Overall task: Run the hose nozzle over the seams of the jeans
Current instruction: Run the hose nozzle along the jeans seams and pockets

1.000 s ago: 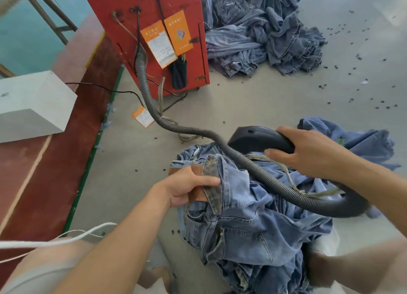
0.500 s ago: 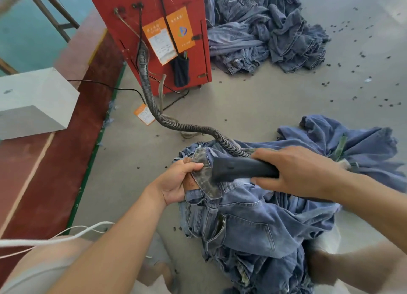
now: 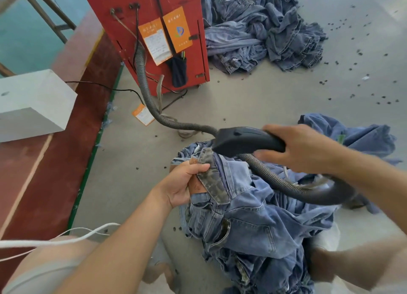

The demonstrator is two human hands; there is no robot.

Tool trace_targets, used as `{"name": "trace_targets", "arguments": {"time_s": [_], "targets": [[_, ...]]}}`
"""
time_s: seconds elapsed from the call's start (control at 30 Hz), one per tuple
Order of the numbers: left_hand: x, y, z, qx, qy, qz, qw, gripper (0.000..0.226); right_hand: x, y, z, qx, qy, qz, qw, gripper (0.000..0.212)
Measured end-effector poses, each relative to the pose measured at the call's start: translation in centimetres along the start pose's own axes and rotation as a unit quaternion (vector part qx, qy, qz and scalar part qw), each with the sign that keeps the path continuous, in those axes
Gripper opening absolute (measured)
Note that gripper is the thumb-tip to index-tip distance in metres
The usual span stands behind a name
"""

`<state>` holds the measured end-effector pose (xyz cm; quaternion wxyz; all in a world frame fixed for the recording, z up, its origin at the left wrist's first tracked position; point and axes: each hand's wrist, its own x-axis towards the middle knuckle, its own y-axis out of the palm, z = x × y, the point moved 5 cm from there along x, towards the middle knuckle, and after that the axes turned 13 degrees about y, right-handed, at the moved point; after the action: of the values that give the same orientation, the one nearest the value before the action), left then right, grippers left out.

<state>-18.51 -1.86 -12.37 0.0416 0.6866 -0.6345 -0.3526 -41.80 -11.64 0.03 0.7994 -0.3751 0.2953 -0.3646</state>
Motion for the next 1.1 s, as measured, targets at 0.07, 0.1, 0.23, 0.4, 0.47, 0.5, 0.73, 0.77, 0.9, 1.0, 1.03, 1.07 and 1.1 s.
{"name": "trace_targets", "arguments": {"time_s": [0.07,0.1,0.23,0.4,0.47,0.5,0.73,0.77,0.9,1.0,1.03,1.07,1.1], "targets": [[0.2,-0.4,-0.3,-0.012,0.013,-0.014,1.0,0.046,-0.7,-1.0,-0.8,-0.027,-0.01,0.067,0.997,0.018],[0.2,-0.5,-0.4,-0.017,0.016,-0.017,1.0,0.042,-1.1,-0.7,-1.0,-0.043,-0.014,0.101,0.994,0.02],[-0.3,0.4,0.4,-0.029,-0.014,0.011,0.999,0.022,-1.2,3.2,0.3,-0.086,-0.037,0.097,0.991,0.026],[-0.3,1.0,0.5,-0.022,0.002,0.037,0.999,0.029,1.0,0.9,-0.9,0.024,0.083,-0.013,0.996,0.02],[-0.4,1.1,0.4,-0.014,0.012,0.042,0.999,0.031,0.7,0.5,-1.9,0.02,0.113,0.051,0.992,0.018],[-0.4,1.3,0.5,-0.007,0.017,0.05,0.999,0.03,0.5,0.9,-1.9,0.015,0.112,0.079,0.99,0.017],[-0.8,2.4,1.1,0.041,0.024,0.07,0.996,0.03,2.0,1.0,-1.4,0.074,0.156,-0.015,0.985,0.02],[-0.8,2.4,1.1,0.044,0.023,0.067,0.997,0.03,1.6,0.6,-1.7,0.085,0.158,0.012,0.984,0.021],[-0.7,2.5,1.3,0.057,0.019,0.063,0.996,0.032,0.3,2.0,-0.7,0.099,0.134,0.113,0.98,0.017],[-0.7,2.8,1.7,0.067,0.009,0.079,0.995,0.03,2.0,1.9,-0.7,0.078,0.169,0.003,0.983,0.02],[-0.7,2.7,1.7,0.066,0.012,0.074,0.995,0.03,2.3,1.3,-1.3,0.083,0.189,-0.016,0.978,0.02],[-0.6,2.5,1.4,0.062,0.019,0.062,0.996,0.031,2.2,0.7,-1.9,0.099,0.202,-0.01,0.974,0.02],[-0.4,2.1,1.1,0.053,0.027,0.045,0.997,0.032,1.9,0.3,-2.4,0.111,0.2,0.013,0.973,0.02]]}}
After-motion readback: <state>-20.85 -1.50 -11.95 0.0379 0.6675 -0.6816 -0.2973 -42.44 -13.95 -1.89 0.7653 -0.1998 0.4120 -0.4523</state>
